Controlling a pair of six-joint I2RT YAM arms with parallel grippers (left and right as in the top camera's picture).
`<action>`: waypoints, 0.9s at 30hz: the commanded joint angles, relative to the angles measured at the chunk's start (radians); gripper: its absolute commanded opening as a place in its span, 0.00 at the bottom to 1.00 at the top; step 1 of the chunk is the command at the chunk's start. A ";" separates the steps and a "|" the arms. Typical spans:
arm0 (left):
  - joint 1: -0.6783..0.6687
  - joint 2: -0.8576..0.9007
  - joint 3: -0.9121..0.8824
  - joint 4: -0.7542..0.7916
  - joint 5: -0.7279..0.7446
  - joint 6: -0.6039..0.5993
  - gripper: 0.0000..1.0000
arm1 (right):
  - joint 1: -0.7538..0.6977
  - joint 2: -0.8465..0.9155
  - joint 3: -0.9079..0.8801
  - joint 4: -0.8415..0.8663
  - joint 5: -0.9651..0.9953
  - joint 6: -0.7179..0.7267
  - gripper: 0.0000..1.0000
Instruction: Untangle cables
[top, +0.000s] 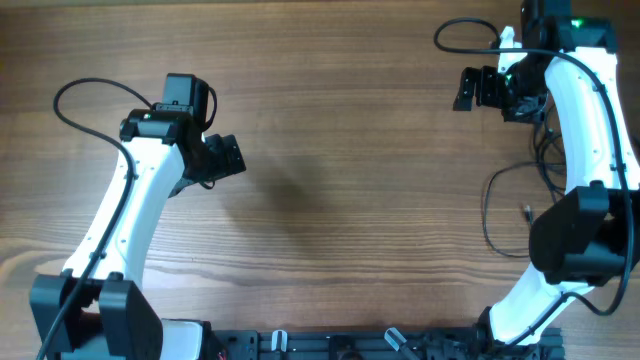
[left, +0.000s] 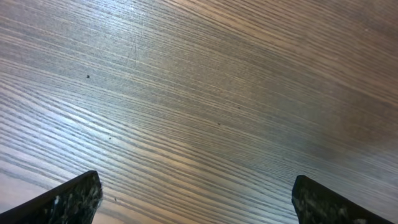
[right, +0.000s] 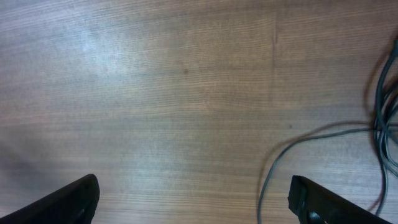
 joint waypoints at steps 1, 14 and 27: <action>-0.002 -0.100 -0.053 0.043 0.047 0.035 1.00 | 0.000 -0.140 -0.109 0.072 0.021 0.011 1.00; -0.002 -0.849 -0.509 0.256 0.039 -0.063 1.00 | 0.000 -0.963 -0.869 0.536 0.030 0.014 1.00; -0.002 -0.934 -0.519 0.240 0.039 -0.063 1.00 | 0.000 -0.989 -0.869 0.523 0.058 0.012 1.00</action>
